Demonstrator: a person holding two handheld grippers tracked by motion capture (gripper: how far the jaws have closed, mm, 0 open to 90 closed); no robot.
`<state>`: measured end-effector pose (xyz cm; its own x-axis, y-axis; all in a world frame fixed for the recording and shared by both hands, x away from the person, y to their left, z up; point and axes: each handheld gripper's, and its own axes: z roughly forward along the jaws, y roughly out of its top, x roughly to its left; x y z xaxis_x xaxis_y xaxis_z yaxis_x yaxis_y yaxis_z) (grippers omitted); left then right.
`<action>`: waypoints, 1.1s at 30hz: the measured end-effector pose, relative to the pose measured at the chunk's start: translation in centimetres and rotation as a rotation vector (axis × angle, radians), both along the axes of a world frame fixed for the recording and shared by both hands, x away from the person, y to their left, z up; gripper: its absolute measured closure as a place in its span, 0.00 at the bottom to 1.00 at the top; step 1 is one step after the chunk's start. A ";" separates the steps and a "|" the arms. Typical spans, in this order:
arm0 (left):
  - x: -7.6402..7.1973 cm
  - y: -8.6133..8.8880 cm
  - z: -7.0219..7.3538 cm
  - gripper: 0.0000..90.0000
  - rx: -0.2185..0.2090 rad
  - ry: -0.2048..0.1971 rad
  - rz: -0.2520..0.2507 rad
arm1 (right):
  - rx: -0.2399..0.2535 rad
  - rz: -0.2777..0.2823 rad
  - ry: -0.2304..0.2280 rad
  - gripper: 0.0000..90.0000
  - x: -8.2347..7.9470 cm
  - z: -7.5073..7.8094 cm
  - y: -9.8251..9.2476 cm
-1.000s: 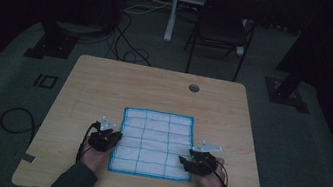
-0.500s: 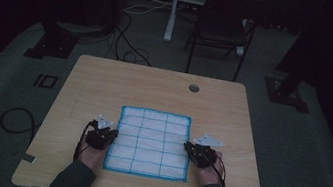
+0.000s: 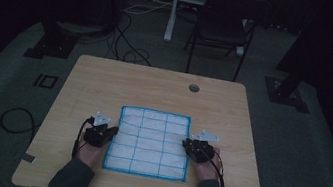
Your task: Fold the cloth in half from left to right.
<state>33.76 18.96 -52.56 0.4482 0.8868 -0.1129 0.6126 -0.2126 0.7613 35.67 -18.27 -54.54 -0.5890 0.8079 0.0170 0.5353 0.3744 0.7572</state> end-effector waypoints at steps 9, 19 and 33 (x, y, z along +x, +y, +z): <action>-0.2 -0.3 1.1 0.99 -0.045 -0.024 -0.022 | 0.002 0.004 0.001 0.82 -0.1 0.0 0.1; 0.2 -1.2 2.4 0.99 -0.116 -0.045 -0.066 | 0.000 0.006 -0.003 0.80 -0.1 -0.1 0.1; 0.5 -2.5 4.0 0.99 -0.181 -0.073 -0.127 | 0.006 0.018 0.001 0.77 -0.1 -0.1 0.0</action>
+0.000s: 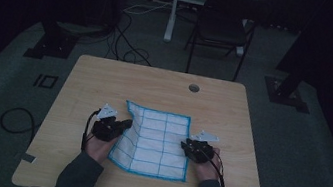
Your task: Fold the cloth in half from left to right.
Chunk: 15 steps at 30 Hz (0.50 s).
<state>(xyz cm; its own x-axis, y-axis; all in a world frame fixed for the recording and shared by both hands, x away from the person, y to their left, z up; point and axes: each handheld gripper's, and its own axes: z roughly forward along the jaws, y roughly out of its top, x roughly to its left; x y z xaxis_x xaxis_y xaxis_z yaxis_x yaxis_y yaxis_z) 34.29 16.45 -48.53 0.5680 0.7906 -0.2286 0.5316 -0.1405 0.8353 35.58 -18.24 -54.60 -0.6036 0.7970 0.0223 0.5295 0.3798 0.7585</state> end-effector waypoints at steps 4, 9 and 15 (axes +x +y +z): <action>0.0 -0.1 0.4 0.99 -0.009 -0.007 -0.009 | 0.001 0.002 0.000 0.77 0.0 0.0 0.0; 0.1 -0.5 0.7 0.99 -0.016 -0.013 -0.022 | 0.002 0.005 0.001 0.76 0.0 0.0 0.0; 0.2 -1.2 1.3 0.99 -0.023 -0.025 -0.041 | 0.002 0.005 0.001 0.76 0.0 0.0 -0.1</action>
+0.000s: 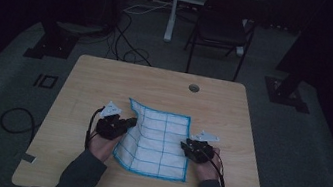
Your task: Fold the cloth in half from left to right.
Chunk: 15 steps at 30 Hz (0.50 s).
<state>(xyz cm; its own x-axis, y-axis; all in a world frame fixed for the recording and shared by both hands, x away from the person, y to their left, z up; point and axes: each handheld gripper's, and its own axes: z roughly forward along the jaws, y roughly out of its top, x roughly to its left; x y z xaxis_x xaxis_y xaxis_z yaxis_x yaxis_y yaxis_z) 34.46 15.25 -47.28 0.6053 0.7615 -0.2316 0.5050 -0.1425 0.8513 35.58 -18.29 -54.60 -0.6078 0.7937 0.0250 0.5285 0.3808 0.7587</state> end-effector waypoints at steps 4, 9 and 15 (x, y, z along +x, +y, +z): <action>0.0 -0.5 0.4 0.99 -0.003 -0.009 -0.012 | -0.002 0.002 0.000 0.75 0.0 0.0 -0.1; 0.1 -1.1 0.9 1.00 0.000 -0.020 -0.027 | -0.001 -0.002 0.001 0.75 0.0 0.0 -0.1; 0.2 -1.7 1.2 1.00 0.002 -0.028 -0.041 | -0.002 -0.001 0.000 0.74 0.0 0.0 -0.1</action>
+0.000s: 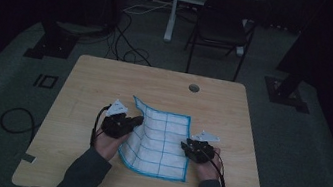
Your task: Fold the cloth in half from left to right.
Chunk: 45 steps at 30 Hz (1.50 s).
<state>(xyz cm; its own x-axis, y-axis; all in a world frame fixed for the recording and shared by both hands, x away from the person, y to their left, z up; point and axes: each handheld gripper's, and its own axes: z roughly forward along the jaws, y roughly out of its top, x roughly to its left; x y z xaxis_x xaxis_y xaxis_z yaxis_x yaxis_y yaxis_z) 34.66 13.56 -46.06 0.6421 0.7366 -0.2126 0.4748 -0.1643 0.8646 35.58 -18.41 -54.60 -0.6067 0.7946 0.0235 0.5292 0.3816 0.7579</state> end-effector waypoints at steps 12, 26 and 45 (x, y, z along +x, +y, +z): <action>0.2 -1.4 0.4 1.00 -0.012 -0.005 -0.027 | -0.002 0.001 -0.001 0.74 0.0 0.0 0.0; 0.8 -3.3 0.2 1.00 -0.006 0.001 -0.062 | -0.004 0.002 -0.005 0.73 0.0 0.0 0.1; 2.6 -6.4 -2.0 1.00 0.018 0.051 -0.084 | -0.005 0.004 -0.006 0.72 -0.1 0.0 0.1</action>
<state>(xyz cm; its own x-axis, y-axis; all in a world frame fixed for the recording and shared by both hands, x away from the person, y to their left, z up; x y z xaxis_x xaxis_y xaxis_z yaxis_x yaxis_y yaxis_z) 37.26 7.15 -48.04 0.6903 0.6847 -0.2336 0.5020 -0.2209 0.8362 35.51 -18.32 -54.61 -0.6103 0.7920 0.0158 0.5232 0.3881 0.7587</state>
